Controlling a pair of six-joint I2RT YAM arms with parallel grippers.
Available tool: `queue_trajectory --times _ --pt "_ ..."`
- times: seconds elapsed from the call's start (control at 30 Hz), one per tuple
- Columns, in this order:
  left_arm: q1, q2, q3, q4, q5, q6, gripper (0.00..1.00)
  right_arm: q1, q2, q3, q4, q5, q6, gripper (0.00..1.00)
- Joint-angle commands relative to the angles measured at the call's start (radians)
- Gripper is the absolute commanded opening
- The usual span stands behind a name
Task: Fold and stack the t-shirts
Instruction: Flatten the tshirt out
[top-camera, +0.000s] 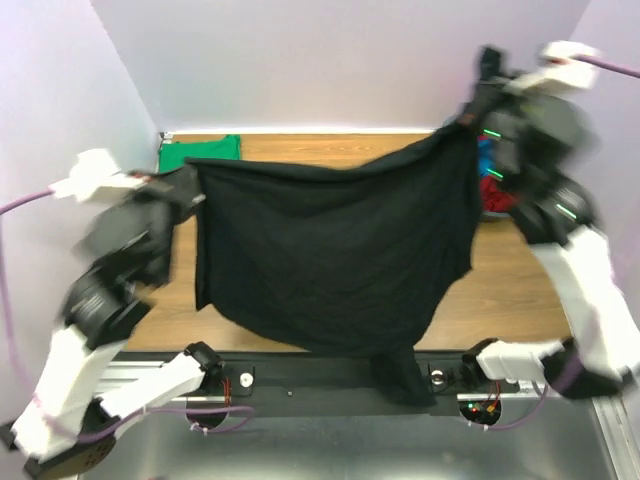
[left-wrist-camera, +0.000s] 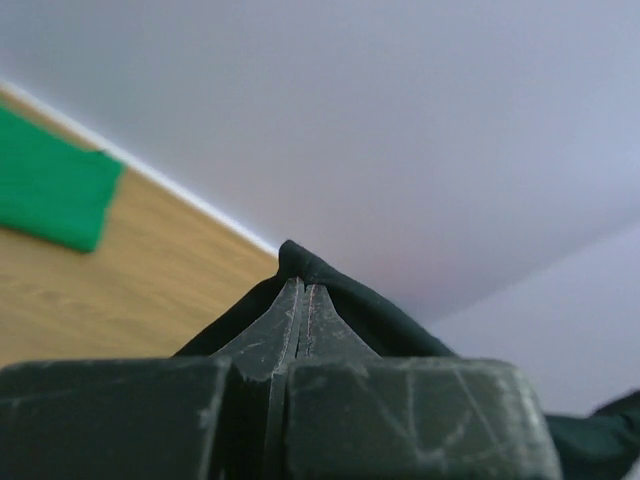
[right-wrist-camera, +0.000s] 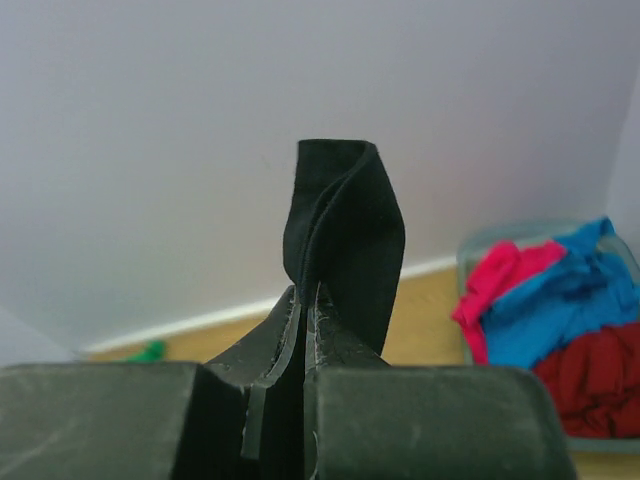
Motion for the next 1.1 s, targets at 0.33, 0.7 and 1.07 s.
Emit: queue_trajectory --times 0.33,0.7,1.07 --pt "0.488 0.707 -0.147 0.102 0.291 0.027 0.91 -0.108 0.875 0.244 0.028 -0.128 0.053 1.0" --pt "0.485 0.356 -0.522 0.188 0.458 -0.011 0.98 -0.105 0.411 -0.336 0.03 -0.373 0.15 1.0" --pt "0.461 0.212 -0.827 0.272 0.588 -0.06 0.99 0.05 0.192 -0.987 0.166 -0.47 0.399 1.0"
